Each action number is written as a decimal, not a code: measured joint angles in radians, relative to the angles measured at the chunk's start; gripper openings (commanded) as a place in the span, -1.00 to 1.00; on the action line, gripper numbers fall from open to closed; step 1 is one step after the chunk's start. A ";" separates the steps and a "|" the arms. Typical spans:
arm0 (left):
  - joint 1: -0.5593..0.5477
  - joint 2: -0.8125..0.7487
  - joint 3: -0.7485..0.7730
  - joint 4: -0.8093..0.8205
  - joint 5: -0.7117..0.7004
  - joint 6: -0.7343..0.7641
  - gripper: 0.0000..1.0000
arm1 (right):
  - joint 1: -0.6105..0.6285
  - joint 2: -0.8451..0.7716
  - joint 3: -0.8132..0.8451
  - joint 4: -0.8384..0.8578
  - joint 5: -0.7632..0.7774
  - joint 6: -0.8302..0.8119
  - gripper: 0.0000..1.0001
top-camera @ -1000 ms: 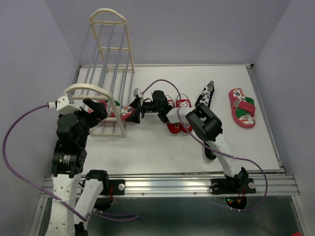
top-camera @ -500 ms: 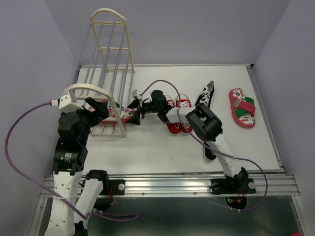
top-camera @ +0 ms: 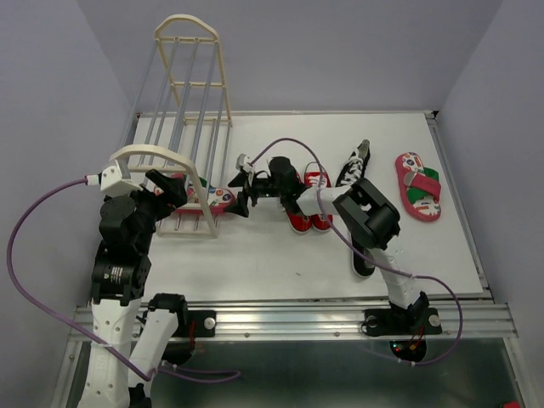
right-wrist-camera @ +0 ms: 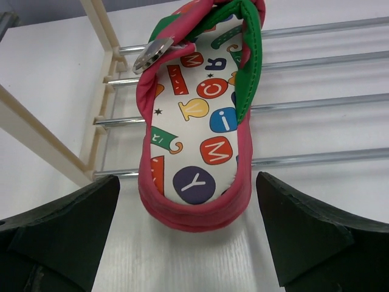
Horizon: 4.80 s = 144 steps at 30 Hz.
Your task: Place and organize the shoes onto the shoe shelf
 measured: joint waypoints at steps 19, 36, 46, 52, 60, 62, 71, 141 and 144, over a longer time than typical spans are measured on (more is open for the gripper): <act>0.000 -0.008 -0.003 0.018 0.012 -0.024 0.98 | -0.541 -0.774 -0.355 -0.440 0.522 0.237 1.00; 0.000 0.030 -0.056 0.072 0.034 -0.028 0.98 | -1.140 -0.632 -0.187 -1.042 0.666 0.453 1.00; 0.000 0.057 -0.058 0.090 0.064 -0.027 0.98 | -1.269 -0.628 -0.317 -1.002 0.658 0.557 1.00; 0.003 0.082 -0.063 0.091 0.081 -0.027 0.98 | -1.309 -0.624 -0.378 -0.935 0.657 0.593 1.00; 0.018 0.082 -0.063 0.095 0.108 -0.027 0.98 | -1.312 -0.659 -0.496 -0.823 0.551 0.677 1.00; 0.021 0.082 -0.063 0.095 0.117 -0.027 0.98 | -1.315 -0.687 -0.542 -0.795 0.522 0.695 1.00; 0.028 0.084 -0.075 0.115 0.147 -0.027 0.98 | -1.129 -0.850 -0.670 -0.715 0.420 0.761 1.00; 0.033 0.053 -0.089 0.123 0.135 -0.032 0.98 | -0.831 -0.680 0.008 -1.284 0.959 0.092 -0.78; 0.033 0.054 -0.089 0.123 0.135 -0.034 0.98 | -0.831 -0.678 -0.010 -1.309 1.061 0.298 -0.75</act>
